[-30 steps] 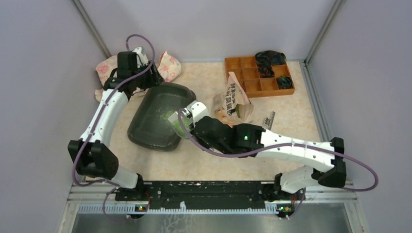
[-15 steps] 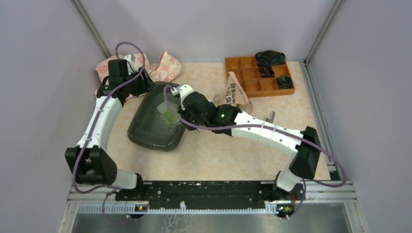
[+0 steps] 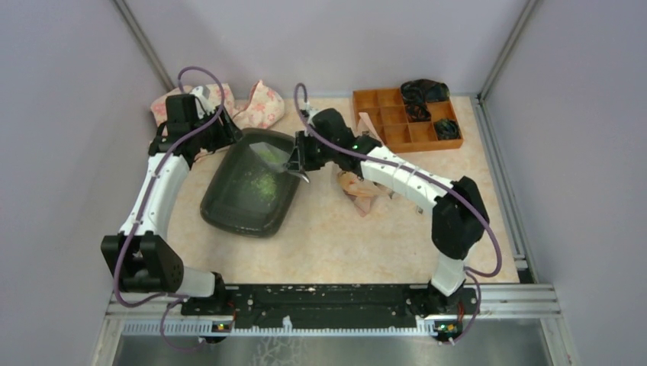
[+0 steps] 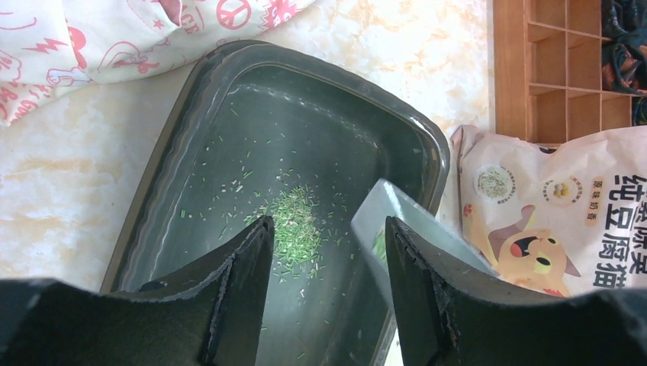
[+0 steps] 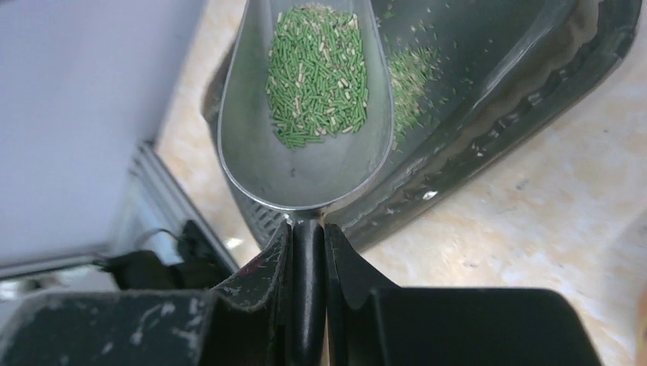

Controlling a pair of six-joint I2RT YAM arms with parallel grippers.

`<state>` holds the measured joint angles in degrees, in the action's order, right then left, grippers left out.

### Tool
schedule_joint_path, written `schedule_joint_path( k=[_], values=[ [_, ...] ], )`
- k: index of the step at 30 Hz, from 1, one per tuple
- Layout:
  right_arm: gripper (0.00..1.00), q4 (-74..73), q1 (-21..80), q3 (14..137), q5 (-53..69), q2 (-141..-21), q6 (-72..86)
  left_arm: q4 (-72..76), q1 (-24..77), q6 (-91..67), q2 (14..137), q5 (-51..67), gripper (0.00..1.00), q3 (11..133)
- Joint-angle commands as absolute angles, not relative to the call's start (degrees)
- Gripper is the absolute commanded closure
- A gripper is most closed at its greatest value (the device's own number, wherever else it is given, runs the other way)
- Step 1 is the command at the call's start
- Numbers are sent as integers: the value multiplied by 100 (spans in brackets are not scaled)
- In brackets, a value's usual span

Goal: Fill the litter box with clean litter
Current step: Pour the cat litter into the litter box.

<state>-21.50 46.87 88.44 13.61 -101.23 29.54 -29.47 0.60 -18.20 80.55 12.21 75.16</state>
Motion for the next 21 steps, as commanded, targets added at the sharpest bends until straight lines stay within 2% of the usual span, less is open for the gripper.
schedule_joint_path(
  k=[1, 8, 12, 21],
  values=[
    [100, -387, 4319, 8668, 2983, -10144, 4445, -2788, 36, -1778, 7889, 1376, 38, 7445],
    [100, -493, 4271, 9477, 4357, -11058, 5350, -2787, 40, -1784, 7876, 1421, 38, 7438],
    [100, -55, 4255, 9154, 4721, -11289, 5966, -2795, 35, -1780, 7858, 1437, 39, 7443],
    [100, 3607, 4077, 7715, 5168, -11333, 8990, -2814, 42, -1767, 7858, 1485, 39, 7478]
  ],
)
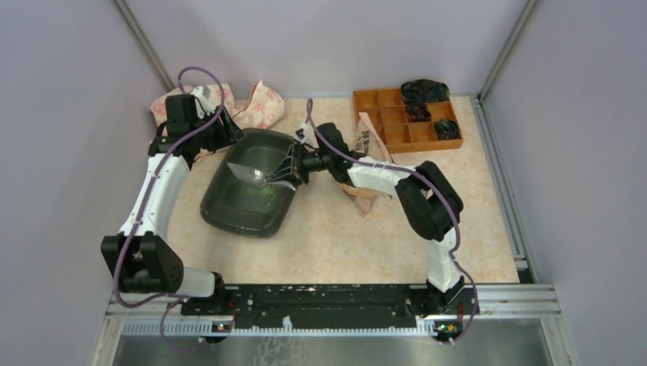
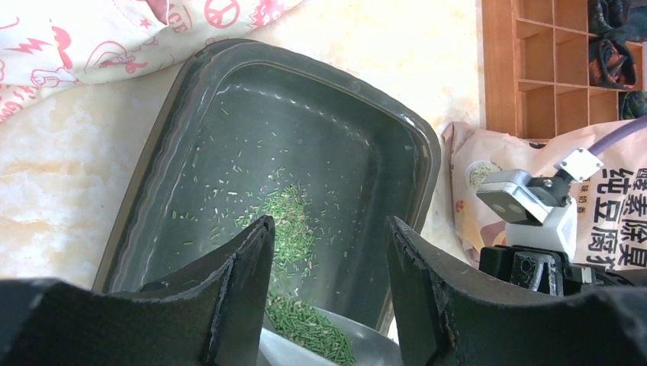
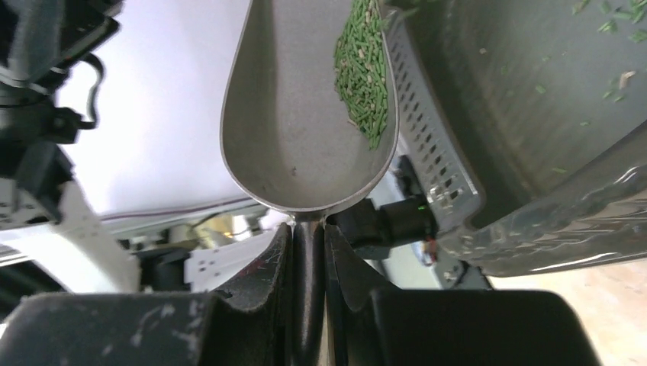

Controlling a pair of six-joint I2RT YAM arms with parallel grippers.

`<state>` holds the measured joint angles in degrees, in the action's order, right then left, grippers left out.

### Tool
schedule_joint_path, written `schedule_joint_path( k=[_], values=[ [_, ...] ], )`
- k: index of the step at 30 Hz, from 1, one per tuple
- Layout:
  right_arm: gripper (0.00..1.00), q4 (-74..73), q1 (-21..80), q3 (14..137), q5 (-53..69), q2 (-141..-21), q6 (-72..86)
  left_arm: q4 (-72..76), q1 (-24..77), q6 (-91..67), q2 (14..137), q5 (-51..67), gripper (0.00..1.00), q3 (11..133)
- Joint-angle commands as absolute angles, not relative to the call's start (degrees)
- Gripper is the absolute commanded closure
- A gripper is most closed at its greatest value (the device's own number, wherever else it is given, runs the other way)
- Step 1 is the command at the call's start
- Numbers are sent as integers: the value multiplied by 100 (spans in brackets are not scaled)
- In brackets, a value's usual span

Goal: Fill the litter box with clean litter
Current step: Pour the cat litter into the litter box.

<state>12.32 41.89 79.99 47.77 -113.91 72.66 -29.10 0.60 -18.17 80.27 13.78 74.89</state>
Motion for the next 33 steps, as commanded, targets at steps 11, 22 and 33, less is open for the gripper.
schedule_joint_path(
  k=[11, 22, 33],
  values=[
    [100, 4386, 3948, 7052, 4672, -11106, 10481, -2856, 36, -1775, 7883, 1536, 39, 7560],
    [100, 4608, 3937, 6276, 3945, -10860, 11251, -2856, 40, -1784, 7899, 1546, 39, 7585],
    [100, 4444, 3992, 6929, 4244, -10923, 10898, -2844, 35, -1761, 7974, 1526, 39, 7609]
  ],
)
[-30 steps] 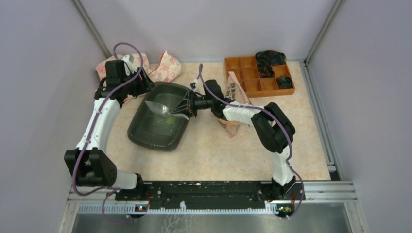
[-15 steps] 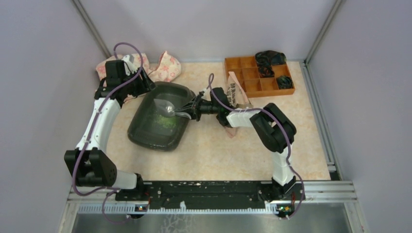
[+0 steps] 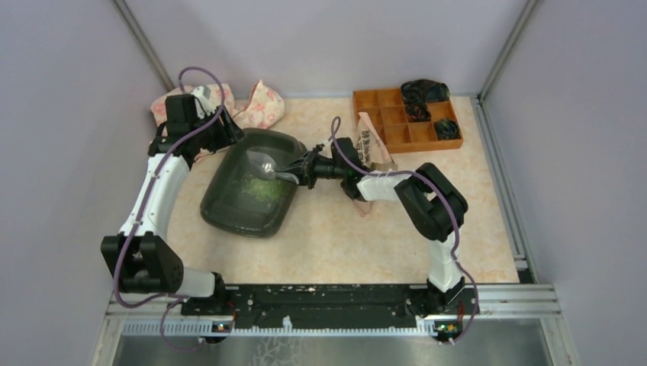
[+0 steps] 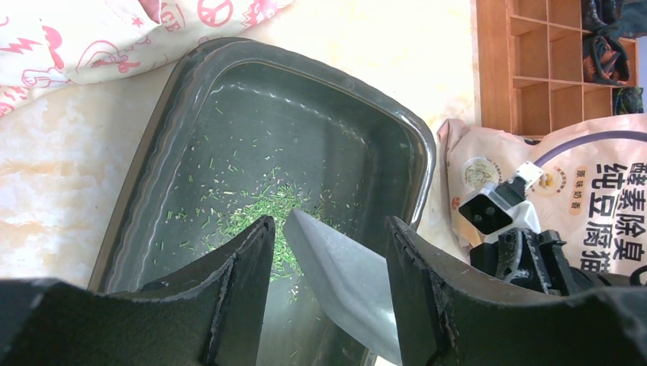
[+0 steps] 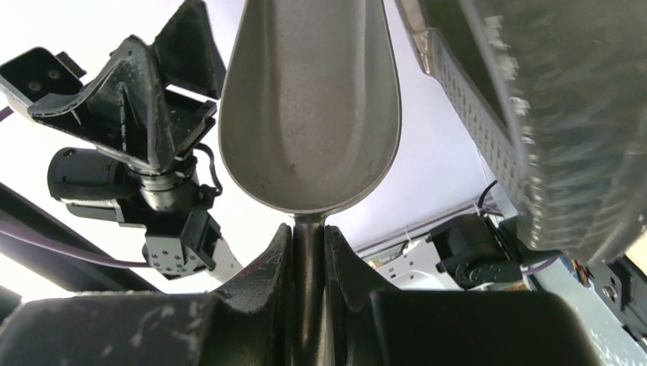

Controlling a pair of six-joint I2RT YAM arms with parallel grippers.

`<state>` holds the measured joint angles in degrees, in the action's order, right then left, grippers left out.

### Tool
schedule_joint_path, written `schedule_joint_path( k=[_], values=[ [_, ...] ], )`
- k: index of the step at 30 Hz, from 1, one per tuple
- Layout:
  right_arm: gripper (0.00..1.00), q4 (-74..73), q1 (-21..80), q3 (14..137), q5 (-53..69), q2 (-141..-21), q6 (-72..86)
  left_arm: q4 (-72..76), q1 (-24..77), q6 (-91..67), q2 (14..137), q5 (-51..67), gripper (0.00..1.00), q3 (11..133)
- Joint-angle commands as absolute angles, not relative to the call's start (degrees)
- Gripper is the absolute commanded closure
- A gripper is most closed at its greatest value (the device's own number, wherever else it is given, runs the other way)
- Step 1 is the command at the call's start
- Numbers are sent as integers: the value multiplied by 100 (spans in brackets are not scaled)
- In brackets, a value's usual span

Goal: Fill the litter box with clean litter
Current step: 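Pour the cat litter into the litter box, then scoop the cat litter from the cat litter bag.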

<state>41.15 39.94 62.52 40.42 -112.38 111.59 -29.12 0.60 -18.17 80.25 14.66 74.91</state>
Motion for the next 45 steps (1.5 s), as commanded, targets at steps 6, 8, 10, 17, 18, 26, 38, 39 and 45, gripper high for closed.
schedule_joint_path(
  k=[6, 8, 10, 17, 18, 26, 38, 39, 45],
  values=[
    [100, 3209, 3978, 7691, 4535, -10931, 9575, -2883, 37, -1740, 7979, 1495, 39, 7674],
    [100, 2482, 3981, 8023, 4640, -10885, 8890, -2890, 44, -1728, 7987, 1505, 39, 7697],
    [100, 1733, 3981, 8406, 4794, -10832, 8108, -2892, 36, -1714, 7988, 1507, 39, 7716],
    [100, -2919, 4005, 10336, 3660, -10852, 4437, -2850, 35, -1739, 8048, 1585, 39, 7737],
    [100, -3329, 4034, 10541, 3358, -10866, 4063, -2854, 41, -1740, 8056, 1603, 39, 7737],
    [100, -5044, 4343, 10894, 1264, -9931, 2282, -2993, 56, -1748, 8173, 2061, 39, 8053],
    [100, -7196, 4074, 9958, -483, -7383, 2372, -2728, 2222, -1982, 9648, 1467, 40, 8993],
    [100, -7246, 4078, 9886, -527, -7209, 2485, -2718, 2310, -1988, 9812, 1467, 40, 9111],
    [100, -7924, 4077, 9580, -646, -6663, 2856, -2700, 2626, -1983, 10371, 1477, 40, 9609]
  ],
)
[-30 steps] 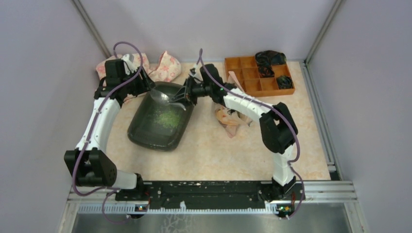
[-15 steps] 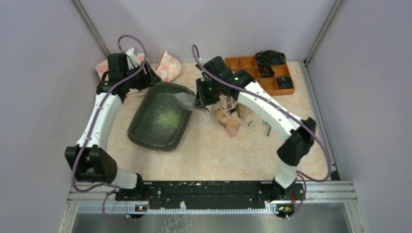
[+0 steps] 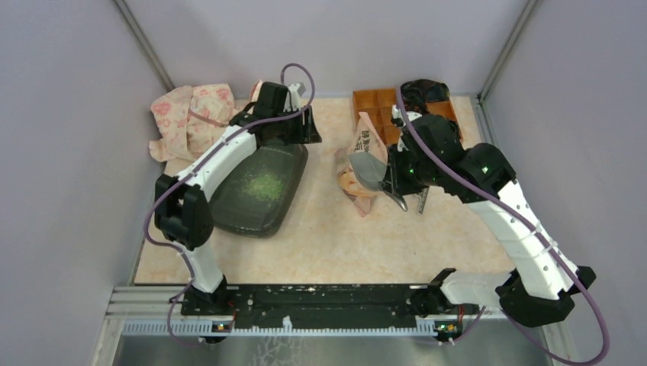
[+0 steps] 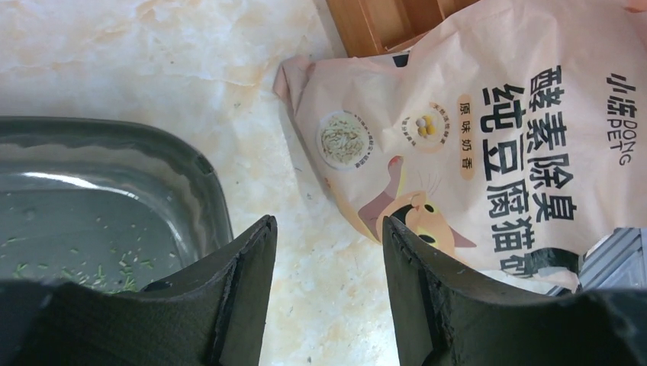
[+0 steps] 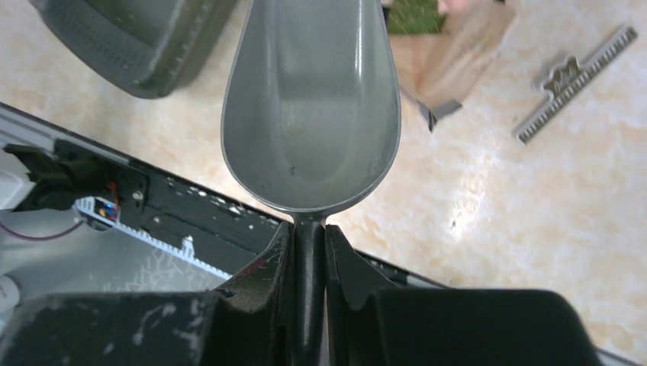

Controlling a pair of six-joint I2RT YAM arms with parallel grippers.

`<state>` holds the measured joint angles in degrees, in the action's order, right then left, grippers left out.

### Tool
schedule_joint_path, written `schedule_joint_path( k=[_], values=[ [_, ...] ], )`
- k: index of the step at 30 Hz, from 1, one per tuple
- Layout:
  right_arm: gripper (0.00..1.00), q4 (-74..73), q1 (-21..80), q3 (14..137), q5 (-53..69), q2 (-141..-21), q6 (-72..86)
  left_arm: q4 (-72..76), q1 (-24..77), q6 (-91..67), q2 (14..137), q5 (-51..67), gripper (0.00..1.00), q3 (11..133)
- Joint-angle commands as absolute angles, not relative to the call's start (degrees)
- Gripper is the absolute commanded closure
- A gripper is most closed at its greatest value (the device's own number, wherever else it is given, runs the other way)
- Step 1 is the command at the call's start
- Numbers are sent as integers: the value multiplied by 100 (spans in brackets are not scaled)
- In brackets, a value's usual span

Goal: Fill the litter box with clean litter
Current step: 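Scoop the cat litter from the cat litter bag.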

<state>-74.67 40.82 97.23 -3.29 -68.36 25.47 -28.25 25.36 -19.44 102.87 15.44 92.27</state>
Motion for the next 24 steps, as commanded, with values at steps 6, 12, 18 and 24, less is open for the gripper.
schedule_joint_path(
  k=[6, 12, 18, 24],
  values=[
    [100, -8305, 3985, 9338, -1286, -6694, 3042, -2639, 2703, -1995, 10542, 1524, 40, 9725],
    [100, -8206, 3604, 9206, -1224, -6834, 2905, -2578, 2719, -1952, 10607, 1509, 40, 9758],
    [100, -7521, 3030, 8669, -521, -6941, 2496, -2495, 2729, -1995, 11066, 1676, 40, 10129],
    [100, -6822, 2805, 8744, 214, -7340, 2162, -2416, 2877, -1907, 11876, 1910, 40, 10824]
  ],
)
